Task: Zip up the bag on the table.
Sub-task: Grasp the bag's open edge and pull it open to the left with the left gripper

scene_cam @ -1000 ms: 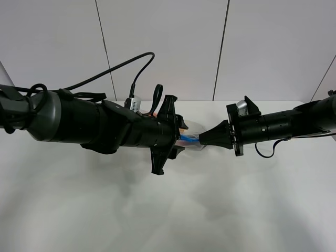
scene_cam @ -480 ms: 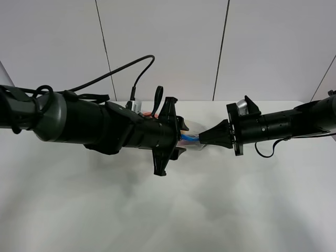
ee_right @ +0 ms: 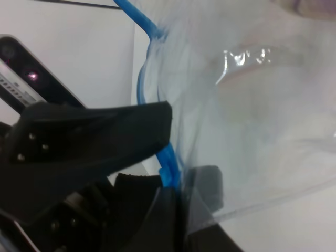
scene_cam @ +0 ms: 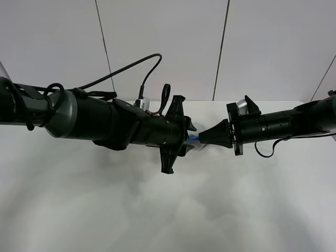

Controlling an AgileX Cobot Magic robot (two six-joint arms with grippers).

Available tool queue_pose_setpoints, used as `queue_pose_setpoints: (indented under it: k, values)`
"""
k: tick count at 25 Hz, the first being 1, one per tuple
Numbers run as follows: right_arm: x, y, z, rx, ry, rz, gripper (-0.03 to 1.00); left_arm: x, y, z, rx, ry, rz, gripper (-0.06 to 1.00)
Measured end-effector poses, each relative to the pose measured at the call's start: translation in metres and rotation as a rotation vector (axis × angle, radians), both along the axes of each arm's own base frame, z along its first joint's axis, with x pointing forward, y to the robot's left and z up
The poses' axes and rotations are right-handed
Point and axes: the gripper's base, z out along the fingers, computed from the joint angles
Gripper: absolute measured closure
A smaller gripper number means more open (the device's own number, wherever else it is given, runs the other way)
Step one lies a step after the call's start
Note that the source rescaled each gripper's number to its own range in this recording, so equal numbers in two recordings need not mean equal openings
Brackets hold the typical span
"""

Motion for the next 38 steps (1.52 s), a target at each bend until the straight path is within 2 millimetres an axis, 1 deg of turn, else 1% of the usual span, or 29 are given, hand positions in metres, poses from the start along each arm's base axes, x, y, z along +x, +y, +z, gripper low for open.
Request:
queue_pose_setpoints:
  k: [5, 7, 9, 13, 16, 20, 23, 29, 34, 38]
  values:
    - [0.0, 0.0, 0.0, 0.0, 0.0, 0.0, 0.97, 0.0, 0.0, 0.0, 0.003, -0.002, -0.006, 0.73]
    - [0.0, 0.0, 0.0, 0.0, 0.0, 0.0, 0.97, 0.0, 0.0, 0.0, 0.003, -0.002, -0.006, 0.8]
    - [0.0, 0.0, 0.0, 0.0, 0.0, 0.0, 0.97, 0.0, 0.0, 0.0, 0.003, -0.002, -0.007, 0.84]
    - [0.0, 0.0, 0.0, -0.001, 0.0, 0.001, 0.97, 0.0, 0.0, 0.0, 0.003, -0.002, -0.009, 0.85]
    - [0.0, 0.0, 0.0, -0.001, 0.0, 0.001, 0.97, 0.0, 0.0, 0.0, 0.003, -0.002, -0.01, 0.94]
    - [0.0, 0.0, 0.0, -0.001, 0.0, 0.001, 0.97, 0.0, 0.0, 0.0, 0.012, -0.009, -0.019, 0.94]
    - [0.0, 0.001, 0.0, -0.002, 0.0, 0.003, 0.97, 0.002, 0.005, -0.002, 0.027, -0.011, -0.031, 0.94]
    - [0.001, 0.002, 0.0, -0.002, -0.001, -0.006, 0.97, 0.013, 0.028, -0.01, 0.036, 0.025, -0.009, 0.94]
    - [0.001, 0.002, 0.001, 0.006, -0.001, -0.017, 0.97, 0.025, 0.044, -0.01, 0.045, 0.019, 0.018, 0.94]
    - [0.002, 0.003, 0.001, 0.01, -0.001, -0.022, 0.97, 0.033, 0.056, -0.01, 0.085, -0.01, 0.001, 0.94]
